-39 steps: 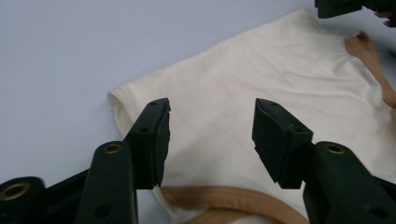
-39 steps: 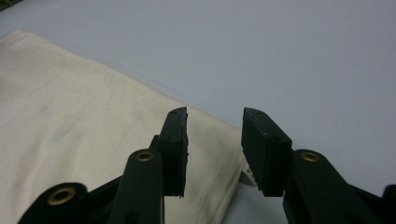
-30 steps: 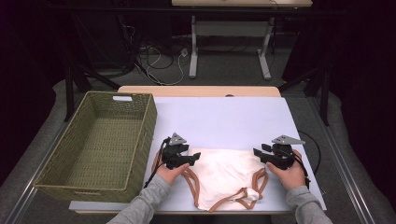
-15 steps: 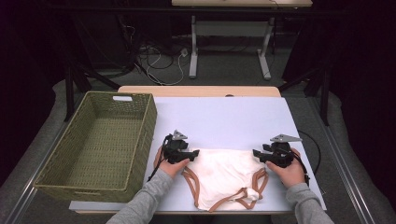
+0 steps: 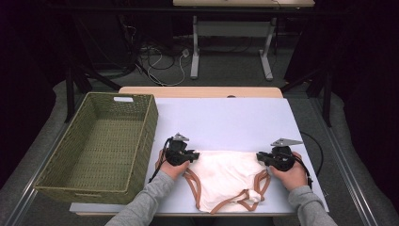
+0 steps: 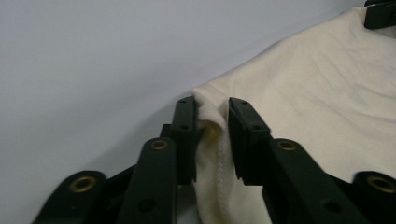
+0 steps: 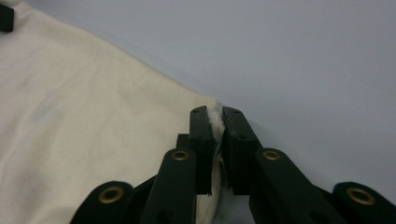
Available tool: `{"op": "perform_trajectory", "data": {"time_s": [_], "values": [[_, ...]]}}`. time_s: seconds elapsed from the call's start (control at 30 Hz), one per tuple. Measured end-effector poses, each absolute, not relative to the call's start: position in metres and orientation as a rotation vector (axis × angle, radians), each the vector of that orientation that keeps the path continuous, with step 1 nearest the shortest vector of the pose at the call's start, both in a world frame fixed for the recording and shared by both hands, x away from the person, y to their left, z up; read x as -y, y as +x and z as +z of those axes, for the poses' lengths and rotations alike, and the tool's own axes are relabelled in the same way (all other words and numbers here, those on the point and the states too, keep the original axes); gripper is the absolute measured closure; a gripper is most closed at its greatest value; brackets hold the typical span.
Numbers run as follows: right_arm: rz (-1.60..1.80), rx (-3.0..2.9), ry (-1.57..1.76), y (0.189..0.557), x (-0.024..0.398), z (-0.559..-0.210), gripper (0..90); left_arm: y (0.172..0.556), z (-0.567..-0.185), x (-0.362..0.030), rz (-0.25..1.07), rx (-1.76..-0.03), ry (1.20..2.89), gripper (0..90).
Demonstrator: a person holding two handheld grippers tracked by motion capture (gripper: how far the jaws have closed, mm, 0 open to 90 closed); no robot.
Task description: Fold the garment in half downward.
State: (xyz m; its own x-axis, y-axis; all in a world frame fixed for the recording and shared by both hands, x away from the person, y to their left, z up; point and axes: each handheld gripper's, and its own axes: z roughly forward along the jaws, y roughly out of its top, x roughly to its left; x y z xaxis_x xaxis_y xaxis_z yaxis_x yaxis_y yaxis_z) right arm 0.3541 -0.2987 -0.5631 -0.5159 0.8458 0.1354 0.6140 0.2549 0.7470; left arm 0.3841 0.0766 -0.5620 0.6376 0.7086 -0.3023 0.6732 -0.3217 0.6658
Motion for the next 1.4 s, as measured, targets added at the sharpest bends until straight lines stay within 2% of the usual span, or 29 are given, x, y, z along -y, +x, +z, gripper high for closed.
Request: {"op": "perform_trajectory", "data": {"time_s": [0.07, 0.17, 0.4, 0.83, 1.03, 1.4], "values": [[1.125, -2.245, 1.371, 0.354, 0.297, -0.562, 85.4, 0.384, -0.562, -0.076, 0.049, -1.062, 2.071, 82.1], [1.129, -2.247, 1.374, 0.353, 0.296, -0.560, 85.8, 0.383, -0.561, -0.076, 0.043, -1.063, 2.070, 85.2], [1.178, -2.195, 1.353, 0.346, 0.301, -0.547, 86.1, 0.376, -0.547, -0.079, 0.090, -1.028, 2.013, 86.1], [1.269, -2.095, 1.248, 0.332, 0.302, -0.499, 86.1, 0.364, -0.501, -0.090, 0.171, -0.939, 1.916, 86.2], [1.275, -2.063, 1.248, 0.342, 0.304, -0.492, 86.1, 0.375, -0.495, -0.094, 0.186, -0.960, 1.879, 86.3], [1.216, -2.063, 1.276, 0.388, 0.292, -0.501, 86.1, 0.412, -0.511, -0.091, 0.249, -1.054, 1.882, 86.2]]}}
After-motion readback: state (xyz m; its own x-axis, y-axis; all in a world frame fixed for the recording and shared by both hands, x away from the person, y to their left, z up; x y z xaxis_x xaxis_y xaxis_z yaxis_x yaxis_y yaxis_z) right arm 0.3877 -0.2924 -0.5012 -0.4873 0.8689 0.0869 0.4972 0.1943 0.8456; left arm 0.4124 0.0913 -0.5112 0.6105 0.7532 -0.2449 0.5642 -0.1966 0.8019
